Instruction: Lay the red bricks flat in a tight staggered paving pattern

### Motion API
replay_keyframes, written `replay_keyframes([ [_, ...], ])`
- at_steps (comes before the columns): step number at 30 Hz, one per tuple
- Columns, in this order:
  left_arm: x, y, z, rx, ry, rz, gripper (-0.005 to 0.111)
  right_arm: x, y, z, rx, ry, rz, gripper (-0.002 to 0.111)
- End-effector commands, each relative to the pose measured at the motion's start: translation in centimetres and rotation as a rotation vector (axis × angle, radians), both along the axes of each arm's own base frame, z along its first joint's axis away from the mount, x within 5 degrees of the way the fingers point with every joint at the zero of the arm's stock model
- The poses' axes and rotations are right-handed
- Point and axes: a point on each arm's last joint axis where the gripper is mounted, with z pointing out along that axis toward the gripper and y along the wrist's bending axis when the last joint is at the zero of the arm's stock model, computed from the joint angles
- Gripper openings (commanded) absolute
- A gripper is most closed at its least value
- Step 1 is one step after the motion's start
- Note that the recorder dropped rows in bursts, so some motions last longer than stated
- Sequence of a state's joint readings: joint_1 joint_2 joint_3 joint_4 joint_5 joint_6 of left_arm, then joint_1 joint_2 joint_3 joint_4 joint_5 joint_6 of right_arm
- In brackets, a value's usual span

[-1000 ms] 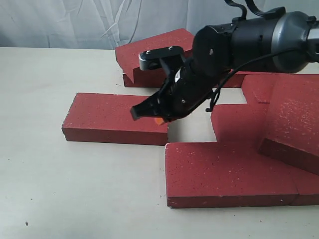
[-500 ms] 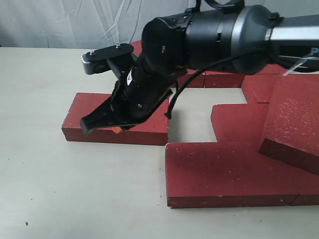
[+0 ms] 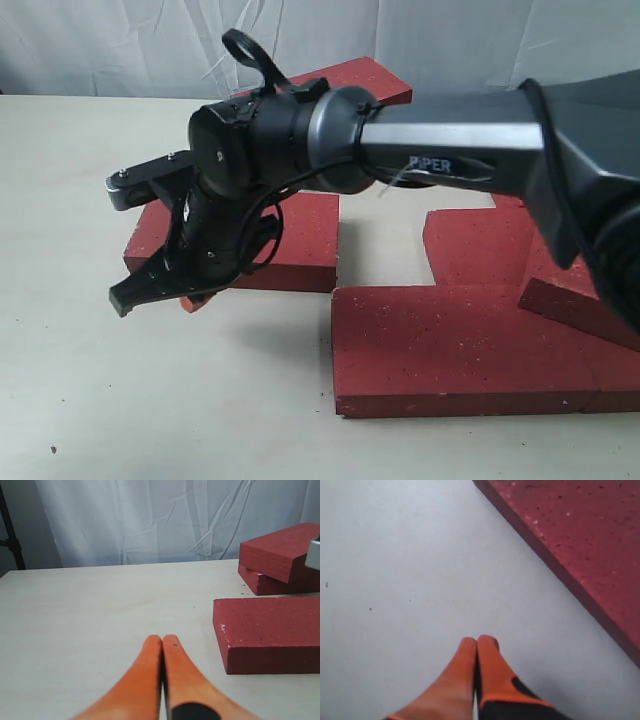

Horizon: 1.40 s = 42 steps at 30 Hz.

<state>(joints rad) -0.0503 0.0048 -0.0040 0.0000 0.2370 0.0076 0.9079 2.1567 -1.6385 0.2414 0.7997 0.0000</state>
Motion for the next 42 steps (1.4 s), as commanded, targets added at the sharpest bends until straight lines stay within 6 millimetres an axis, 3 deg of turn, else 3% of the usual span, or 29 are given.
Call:
replay_keyframes([
  [1,0.0,0.0,-0.1,0.000,-0.006,-0.003,0.000,0.5,0.5,-1.4,-0.029,0.000,-0.001,-0.001],
  [10,0.0,0.0,-0.1,0.000,-0.006,-0.003,0.000,1.9,-0.4,-3.2,-0.147,-0.096,-0.098,-0.001],
  [17,0.0,0.0,-0.1,0.000,-0.006,-0.003,0.000,3.0,-0.7,-3.0,-0.160,-0.209,-0.193,-0.001],
  [35,0.0,0.0,-0.1,0.000,-0.006,-0.003,0.000,3.2,-1.2,-3.1,-0.192,-0.199,-0.216,-0.001],
  [42,0.0,0.0,-0.1,0.000,-0.006,-0.003,0.000,6.1,-3.8,-3.1,-0.177,-0.165,-0.384,-0.001],
])
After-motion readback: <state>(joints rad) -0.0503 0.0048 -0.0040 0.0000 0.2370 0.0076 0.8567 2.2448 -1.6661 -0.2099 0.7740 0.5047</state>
